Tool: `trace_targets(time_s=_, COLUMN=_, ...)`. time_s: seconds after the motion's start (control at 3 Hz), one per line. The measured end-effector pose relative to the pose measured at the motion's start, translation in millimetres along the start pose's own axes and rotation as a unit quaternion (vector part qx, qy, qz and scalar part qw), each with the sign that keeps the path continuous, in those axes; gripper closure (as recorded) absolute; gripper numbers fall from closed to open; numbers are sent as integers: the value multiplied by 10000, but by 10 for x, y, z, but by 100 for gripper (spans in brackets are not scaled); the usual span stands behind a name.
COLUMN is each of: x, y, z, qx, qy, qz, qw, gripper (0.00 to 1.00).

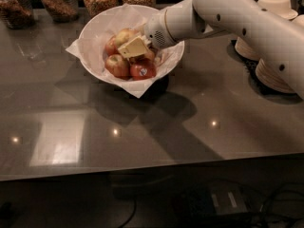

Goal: Pick apple from white bowl

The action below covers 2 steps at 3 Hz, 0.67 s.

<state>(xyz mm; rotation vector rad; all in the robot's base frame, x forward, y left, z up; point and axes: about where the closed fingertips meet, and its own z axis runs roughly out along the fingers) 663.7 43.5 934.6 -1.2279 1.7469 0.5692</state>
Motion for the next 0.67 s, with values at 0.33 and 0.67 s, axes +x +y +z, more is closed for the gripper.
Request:
trace_targets(time_s=0.33, x=-207, y=2, z=-119, qx=-121, qy=-106, qz=-231, qw=9996, gripper=100)
trace_targets(time_s=0.67, x=-347, y=-6, z=-310, qx=-299, qy=-213, qz=-328, qw=9988, gripper=100)
